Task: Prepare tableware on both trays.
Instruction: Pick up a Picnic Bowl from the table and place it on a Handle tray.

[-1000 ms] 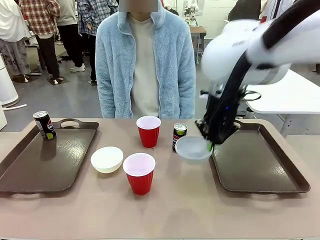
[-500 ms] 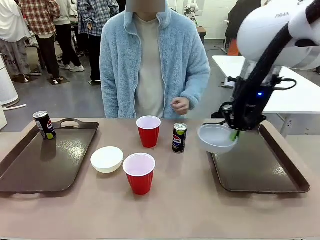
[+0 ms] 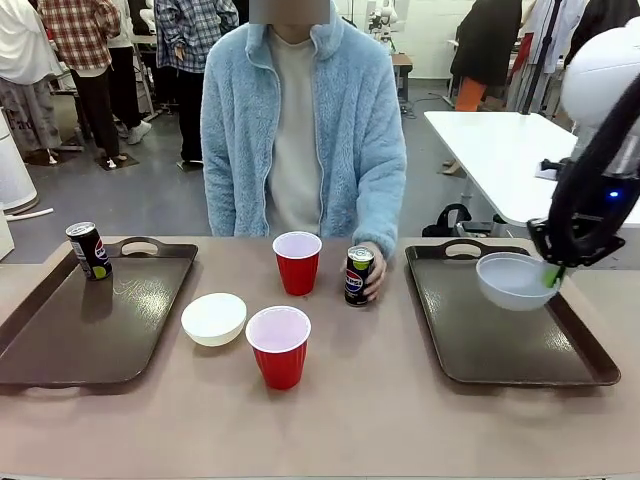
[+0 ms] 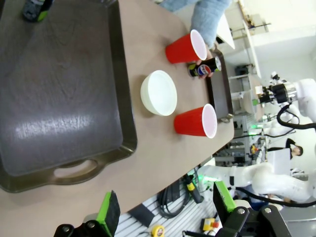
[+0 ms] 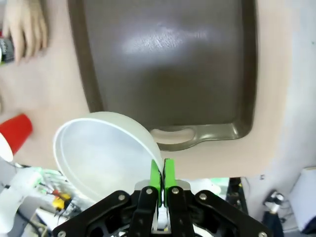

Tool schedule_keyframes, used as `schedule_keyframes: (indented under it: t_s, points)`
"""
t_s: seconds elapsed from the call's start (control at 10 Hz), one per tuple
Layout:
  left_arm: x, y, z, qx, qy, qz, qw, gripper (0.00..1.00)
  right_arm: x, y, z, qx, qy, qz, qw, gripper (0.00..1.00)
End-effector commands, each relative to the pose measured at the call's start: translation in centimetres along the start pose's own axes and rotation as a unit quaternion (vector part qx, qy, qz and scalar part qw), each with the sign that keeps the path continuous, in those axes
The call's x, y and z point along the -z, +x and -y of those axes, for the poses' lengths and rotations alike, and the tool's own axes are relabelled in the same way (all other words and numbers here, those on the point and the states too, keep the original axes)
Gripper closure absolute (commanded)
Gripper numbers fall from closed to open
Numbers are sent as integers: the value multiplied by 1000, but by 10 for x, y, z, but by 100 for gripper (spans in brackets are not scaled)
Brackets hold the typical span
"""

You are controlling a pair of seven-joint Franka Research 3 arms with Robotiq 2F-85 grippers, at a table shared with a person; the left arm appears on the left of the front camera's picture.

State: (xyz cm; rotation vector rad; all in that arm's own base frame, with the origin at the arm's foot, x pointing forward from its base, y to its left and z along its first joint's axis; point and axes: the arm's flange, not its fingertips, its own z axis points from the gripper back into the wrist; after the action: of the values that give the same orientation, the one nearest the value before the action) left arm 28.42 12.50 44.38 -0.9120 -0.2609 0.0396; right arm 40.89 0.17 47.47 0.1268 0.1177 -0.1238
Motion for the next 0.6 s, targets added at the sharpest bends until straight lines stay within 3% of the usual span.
schedule_keyframes:
  t_s: [0.0,0.3,0.5]
  points:
    - [-1,1,-1,1,-5,4,1000,0,15,13,8,16,3,11,1000,100]
    - [-1,1,-1,1,-5,4,1000,0,62,46,19,48,12,-4,999,100]
    - [-1,1,-1,1,-5,4,1000,0,82,46,21,53,27,-22,998,100]
